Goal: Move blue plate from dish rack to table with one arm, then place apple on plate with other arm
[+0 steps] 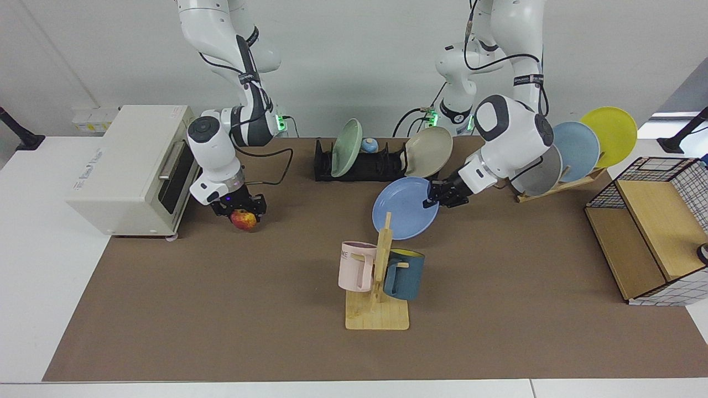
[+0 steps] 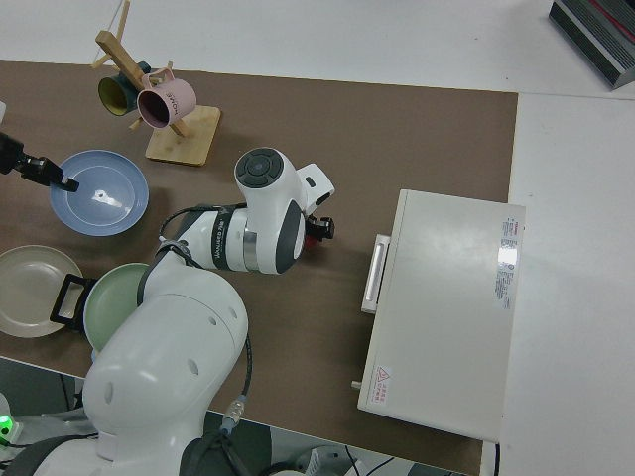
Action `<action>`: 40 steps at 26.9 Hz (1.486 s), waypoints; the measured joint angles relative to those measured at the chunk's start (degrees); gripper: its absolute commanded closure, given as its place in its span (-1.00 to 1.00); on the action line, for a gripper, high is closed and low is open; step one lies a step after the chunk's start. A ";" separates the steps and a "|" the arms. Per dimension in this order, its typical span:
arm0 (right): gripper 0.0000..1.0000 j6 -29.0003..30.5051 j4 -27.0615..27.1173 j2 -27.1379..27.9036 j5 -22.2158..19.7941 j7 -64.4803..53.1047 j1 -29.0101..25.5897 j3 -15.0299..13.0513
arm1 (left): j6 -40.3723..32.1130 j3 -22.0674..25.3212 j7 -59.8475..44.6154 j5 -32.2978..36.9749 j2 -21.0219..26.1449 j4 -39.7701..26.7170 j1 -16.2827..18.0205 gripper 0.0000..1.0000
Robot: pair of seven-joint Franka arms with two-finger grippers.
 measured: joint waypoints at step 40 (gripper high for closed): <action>1.00 -17.01 13.71 -1.85 -0.11 1.29 0.99 2.37 | 3.46 0.67 -8.22 15.37 1.72 2.79 -8.04 -1.00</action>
